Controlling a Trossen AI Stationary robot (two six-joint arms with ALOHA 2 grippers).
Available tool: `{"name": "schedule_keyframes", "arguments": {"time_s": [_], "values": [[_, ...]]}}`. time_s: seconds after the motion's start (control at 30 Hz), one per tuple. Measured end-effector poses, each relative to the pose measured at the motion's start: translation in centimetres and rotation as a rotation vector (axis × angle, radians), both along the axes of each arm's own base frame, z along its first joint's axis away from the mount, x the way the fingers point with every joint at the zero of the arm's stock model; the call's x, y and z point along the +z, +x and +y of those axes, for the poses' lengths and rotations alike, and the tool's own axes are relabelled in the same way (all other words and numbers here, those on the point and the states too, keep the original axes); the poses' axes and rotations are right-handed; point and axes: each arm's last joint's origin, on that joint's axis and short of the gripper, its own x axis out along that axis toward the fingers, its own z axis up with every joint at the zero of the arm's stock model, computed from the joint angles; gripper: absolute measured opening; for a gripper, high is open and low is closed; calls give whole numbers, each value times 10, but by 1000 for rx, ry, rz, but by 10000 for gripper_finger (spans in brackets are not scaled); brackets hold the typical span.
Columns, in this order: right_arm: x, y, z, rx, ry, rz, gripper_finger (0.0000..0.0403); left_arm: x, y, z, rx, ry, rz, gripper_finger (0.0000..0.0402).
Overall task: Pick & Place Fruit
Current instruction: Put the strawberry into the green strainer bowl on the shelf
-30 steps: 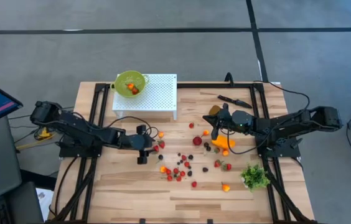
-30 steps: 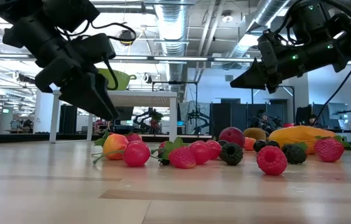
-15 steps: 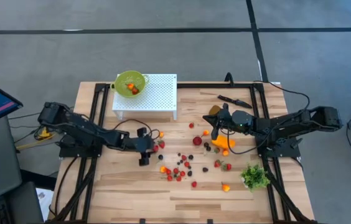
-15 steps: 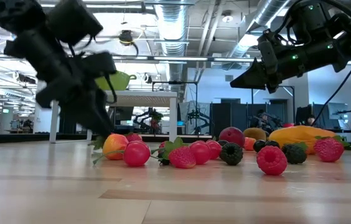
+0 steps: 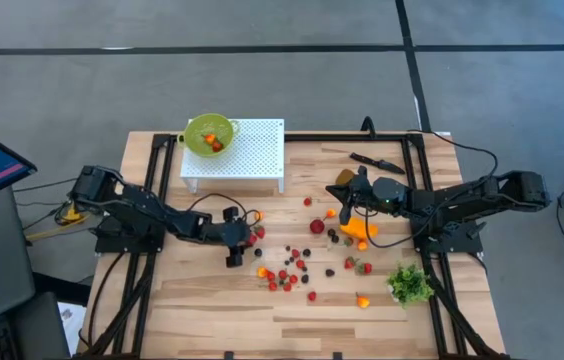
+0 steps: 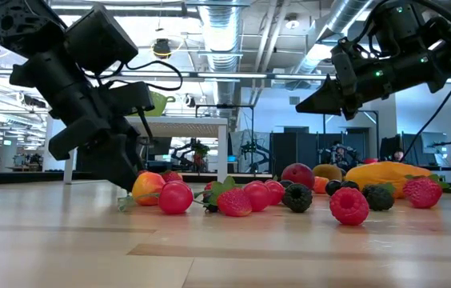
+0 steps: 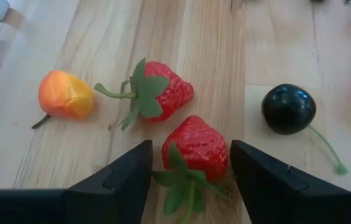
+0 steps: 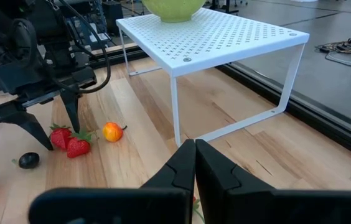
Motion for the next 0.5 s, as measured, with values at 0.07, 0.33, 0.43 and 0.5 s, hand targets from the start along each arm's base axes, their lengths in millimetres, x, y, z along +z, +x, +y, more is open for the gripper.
{"name": "schedule_keyframes", "arguments": {"time_s": [0.07,0.33,0.43,0.5], "values": [[0,0,0,0,0,0,6,0,0,0,0,1,0,203],[0,0,0,0,0,0,6,0,0,0,3,6,0,145],[0,0,0,0,0,0,6,0,0,1,6,9,-1,132],[0,0,0,0,0,0,6,0,0,1,6,9,-2,134]]}}
